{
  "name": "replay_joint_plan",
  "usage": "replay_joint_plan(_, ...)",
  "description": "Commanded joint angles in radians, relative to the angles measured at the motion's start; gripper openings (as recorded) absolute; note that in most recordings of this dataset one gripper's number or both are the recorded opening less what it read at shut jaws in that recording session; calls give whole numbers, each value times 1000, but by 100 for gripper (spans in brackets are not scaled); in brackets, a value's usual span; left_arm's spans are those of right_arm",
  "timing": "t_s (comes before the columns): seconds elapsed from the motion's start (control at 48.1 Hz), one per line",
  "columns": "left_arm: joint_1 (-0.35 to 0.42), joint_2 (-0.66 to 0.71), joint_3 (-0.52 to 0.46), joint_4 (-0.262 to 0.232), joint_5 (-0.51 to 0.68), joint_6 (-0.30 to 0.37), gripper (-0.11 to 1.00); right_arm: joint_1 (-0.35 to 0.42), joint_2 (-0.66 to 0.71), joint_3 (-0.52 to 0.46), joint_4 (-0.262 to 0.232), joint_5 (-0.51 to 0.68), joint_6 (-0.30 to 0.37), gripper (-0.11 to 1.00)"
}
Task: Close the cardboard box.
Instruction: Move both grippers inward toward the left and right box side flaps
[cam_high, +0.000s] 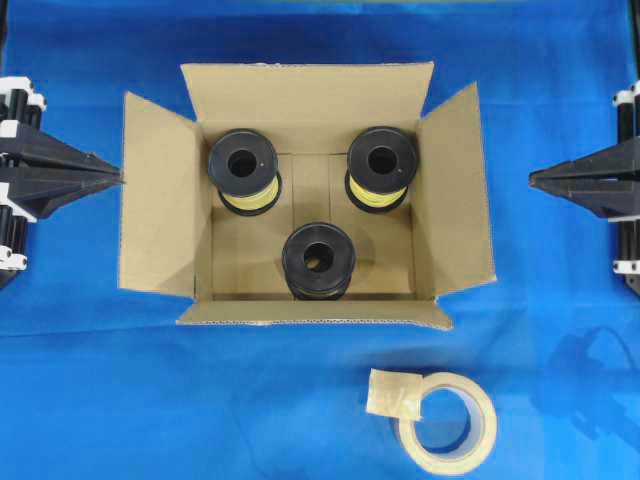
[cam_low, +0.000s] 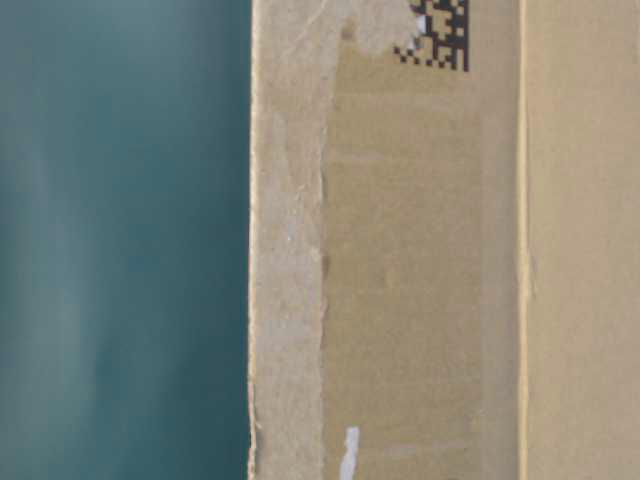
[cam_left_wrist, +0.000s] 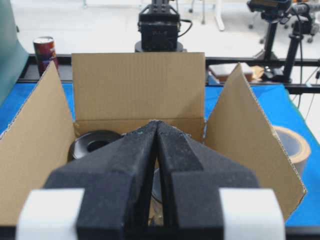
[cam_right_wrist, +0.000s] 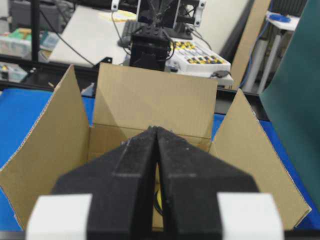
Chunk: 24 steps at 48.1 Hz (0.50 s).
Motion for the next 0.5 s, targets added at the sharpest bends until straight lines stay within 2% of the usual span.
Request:
replay_joint_plan(0.0,-17,-17,-11,-29,48,8,0,-3,-6,-20,2,2,5,0)
replay_joint_plan(0.333,3,-172,17,-29,311,9,0,-12,-83,-12,20,236,8,0)
replay_joint_plan(0.478,11,-189,61,-29,380,8,0,-15,-67,37,28,244,8,0)
